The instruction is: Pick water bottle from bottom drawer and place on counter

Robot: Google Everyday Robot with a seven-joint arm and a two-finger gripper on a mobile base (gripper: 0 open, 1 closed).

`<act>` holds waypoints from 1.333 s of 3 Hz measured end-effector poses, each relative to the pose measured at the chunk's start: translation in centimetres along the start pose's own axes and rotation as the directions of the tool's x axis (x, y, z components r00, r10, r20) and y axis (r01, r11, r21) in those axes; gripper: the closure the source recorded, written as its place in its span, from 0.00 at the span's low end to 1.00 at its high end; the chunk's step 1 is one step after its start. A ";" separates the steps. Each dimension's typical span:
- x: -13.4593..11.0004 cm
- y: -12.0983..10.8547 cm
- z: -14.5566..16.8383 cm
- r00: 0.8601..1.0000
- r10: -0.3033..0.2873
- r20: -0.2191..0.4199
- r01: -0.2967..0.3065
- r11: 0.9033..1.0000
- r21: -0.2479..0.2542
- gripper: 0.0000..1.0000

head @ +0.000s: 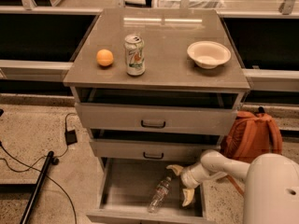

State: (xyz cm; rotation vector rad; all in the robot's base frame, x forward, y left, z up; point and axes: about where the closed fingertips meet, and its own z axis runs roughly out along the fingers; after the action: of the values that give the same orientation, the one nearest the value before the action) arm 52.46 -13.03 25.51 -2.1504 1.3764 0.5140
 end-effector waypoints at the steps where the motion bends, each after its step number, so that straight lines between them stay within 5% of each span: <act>1: 0.0 0.5 1.3 1.000 -0.003 0.024 0.003 1.000 -0.021 0.00; 4: 1.5 0.8 6.8 0.994 -0.102 -0.039 0.101 0.995 -0.027 0.05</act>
Offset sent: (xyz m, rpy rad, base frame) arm -0.0103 0.0314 -0.0626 -0.0559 -0.0523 0.1215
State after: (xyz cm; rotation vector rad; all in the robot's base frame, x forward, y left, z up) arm 52.13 -10.13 19.16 -2.2482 1.2803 0.4533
